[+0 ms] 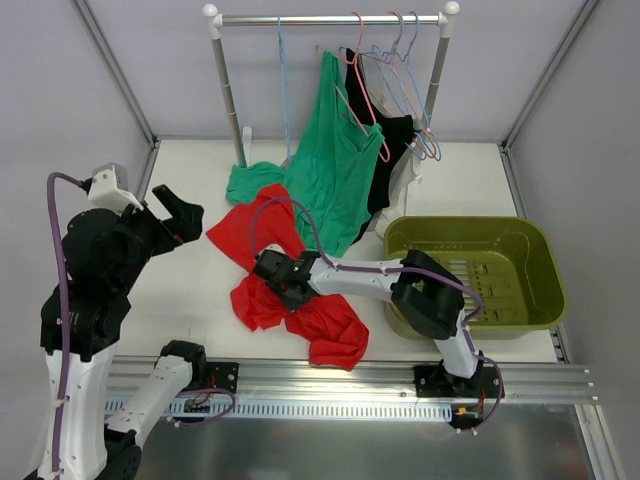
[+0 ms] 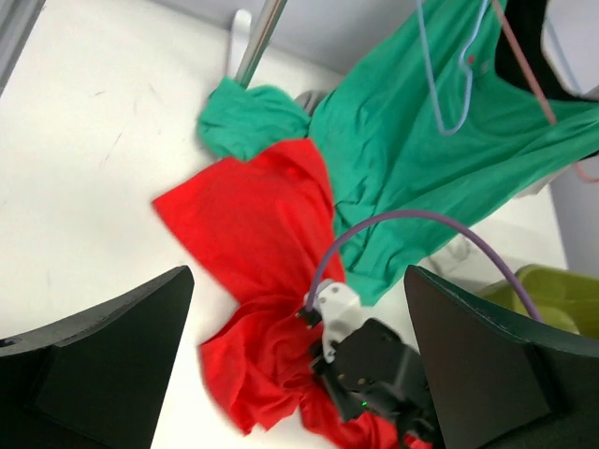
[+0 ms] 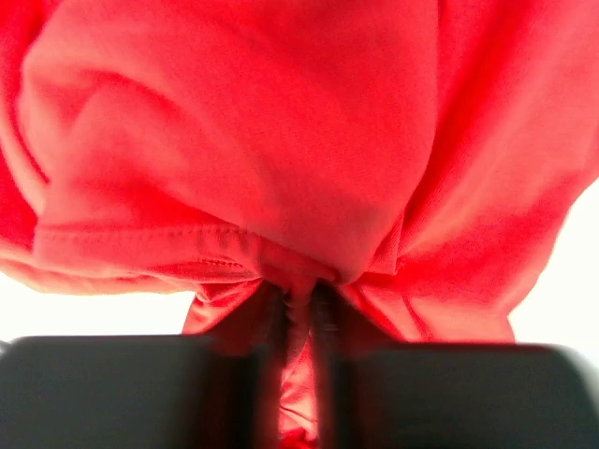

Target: Remove the tank top from the hanger

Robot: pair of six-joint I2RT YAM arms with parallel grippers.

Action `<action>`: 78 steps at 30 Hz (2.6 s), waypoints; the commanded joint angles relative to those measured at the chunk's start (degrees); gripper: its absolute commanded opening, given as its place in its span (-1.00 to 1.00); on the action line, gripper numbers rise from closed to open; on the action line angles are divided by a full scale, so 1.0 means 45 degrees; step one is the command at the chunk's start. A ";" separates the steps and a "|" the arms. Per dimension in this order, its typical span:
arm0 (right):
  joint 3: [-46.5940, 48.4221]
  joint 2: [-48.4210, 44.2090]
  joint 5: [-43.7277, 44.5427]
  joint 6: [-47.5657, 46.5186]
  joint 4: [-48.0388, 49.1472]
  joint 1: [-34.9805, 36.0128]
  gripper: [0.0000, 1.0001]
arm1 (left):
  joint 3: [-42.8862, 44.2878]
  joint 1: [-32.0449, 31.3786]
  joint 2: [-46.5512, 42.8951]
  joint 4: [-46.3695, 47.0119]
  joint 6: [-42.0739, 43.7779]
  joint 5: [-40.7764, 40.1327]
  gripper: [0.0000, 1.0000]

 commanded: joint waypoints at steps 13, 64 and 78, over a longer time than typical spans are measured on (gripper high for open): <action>0.1246 -0.6728 0.1694 -0.0433 0.1548 0.0688 -0.99 | 0.0773 -0.1493 -0.0920 -0.1618 0.1711 -0.2556 0.97; -0.2563 -1.4221 0.7480 0.3591 -0.8213 -0.6382 0.99 | 0.1085 -0.2606 0.1674 -0.1964 0.1653 -0.1034 0.97; 0.1055 -1.2278 0.2067 -0.0825 -0.8688 -0.9624 0.99 | -0.0650 -0.2528 0.2265 -0.2262 0.0539 -0.3726 0.97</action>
